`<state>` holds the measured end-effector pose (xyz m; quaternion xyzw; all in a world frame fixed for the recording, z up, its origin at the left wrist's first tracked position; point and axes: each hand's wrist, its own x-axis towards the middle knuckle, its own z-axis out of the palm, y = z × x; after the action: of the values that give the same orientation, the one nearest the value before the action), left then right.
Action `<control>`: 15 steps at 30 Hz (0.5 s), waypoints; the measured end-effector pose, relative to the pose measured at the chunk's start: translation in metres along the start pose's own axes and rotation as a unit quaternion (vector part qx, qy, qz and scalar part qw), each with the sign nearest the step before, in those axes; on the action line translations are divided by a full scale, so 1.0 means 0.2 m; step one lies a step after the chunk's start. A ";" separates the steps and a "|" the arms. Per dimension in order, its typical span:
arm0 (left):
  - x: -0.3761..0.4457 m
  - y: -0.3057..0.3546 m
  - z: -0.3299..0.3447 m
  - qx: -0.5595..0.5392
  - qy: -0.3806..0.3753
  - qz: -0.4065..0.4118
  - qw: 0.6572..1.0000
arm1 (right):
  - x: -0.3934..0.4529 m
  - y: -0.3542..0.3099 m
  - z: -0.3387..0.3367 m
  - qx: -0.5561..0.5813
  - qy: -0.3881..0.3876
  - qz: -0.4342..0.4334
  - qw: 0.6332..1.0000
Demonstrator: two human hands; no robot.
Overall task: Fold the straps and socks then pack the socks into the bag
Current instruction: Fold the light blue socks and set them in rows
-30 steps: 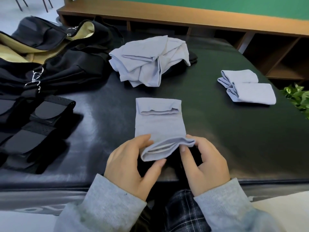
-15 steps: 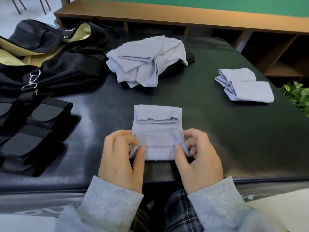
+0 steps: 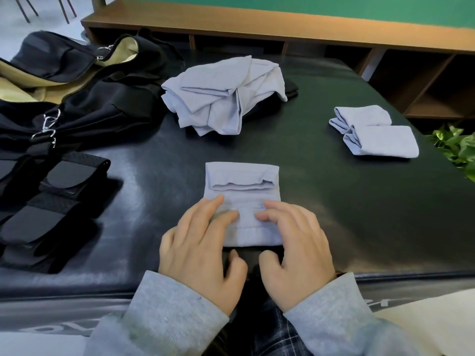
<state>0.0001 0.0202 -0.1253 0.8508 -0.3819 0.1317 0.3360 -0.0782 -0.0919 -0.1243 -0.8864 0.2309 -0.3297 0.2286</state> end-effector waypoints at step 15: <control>0.00 -0.03 0.01 -0.132 0.066 -0.050 0.988 | 0.00 0.03 0.00 0.037 0.026 0.028 0.999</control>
<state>0.0043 0.0224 -0.1301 0.8064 -0.3299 0.1188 0.4761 -0.0800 -0.0961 -0.1277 -0.8615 0.2494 -0.3545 0.2644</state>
